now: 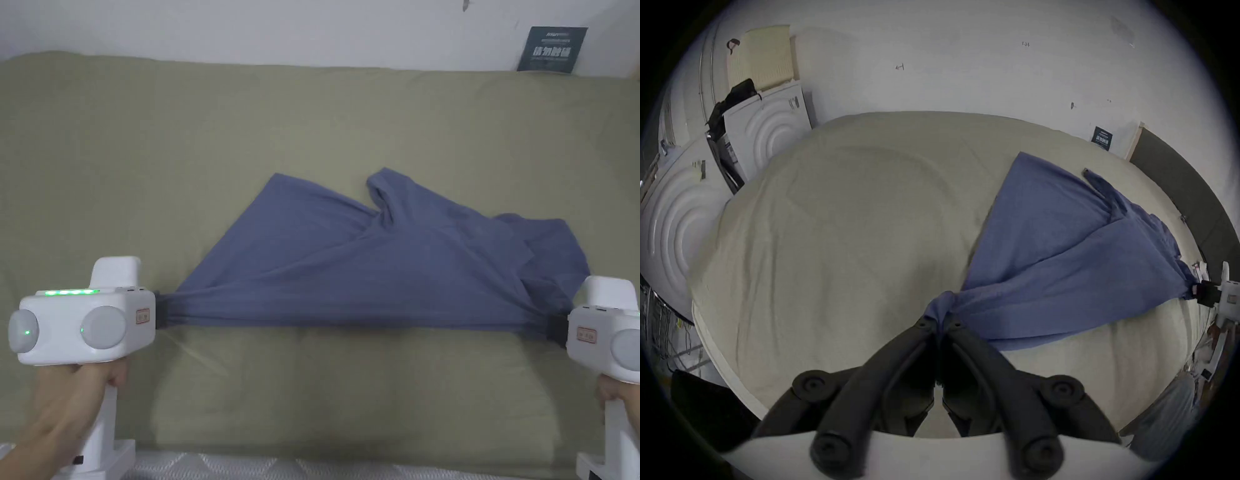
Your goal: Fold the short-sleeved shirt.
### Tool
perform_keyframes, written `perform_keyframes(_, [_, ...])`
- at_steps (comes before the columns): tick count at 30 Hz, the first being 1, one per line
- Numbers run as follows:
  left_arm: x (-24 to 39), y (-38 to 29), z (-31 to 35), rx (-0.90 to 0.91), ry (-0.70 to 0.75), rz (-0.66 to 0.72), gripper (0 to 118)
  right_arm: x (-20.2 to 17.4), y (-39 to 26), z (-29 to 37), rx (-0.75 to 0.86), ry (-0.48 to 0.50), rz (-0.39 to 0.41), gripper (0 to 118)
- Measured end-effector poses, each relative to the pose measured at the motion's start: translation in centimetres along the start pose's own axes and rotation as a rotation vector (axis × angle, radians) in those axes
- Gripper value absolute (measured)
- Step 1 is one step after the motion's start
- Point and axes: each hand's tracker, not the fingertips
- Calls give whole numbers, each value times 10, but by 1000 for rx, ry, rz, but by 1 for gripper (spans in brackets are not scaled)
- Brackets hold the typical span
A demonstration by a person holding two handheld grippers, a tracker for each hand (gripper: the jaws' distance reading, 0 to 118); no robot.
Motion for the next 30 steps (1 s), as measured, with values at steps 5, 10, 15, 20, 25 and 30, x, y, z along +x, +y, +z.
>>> perform_keyframes(5, [-6,-2,2,-18,-15,23,118,-7,1,16,2,-14,11,109])
perform_keyframes(10, [-3,-11,20,15,-18,46,105,-48,0,38,91,56,85,100])
perform_keyframes(15, [-9,-29,29,3,-34,60,0,-98,-19,50,155,163,15,7])
perform_keyframes(20, [-17,-32,34,26,-30,53,0,-131,-27,44,131,194,92,7])
perform_keyframes(25, [-45,-22,8,-2,-58,117,0,-144,-21,36,122,225,111,7])
perform_keyframes(30, [-42,0,-6,-8,-62,94,99,-148,-19,31,111,233,125,7])
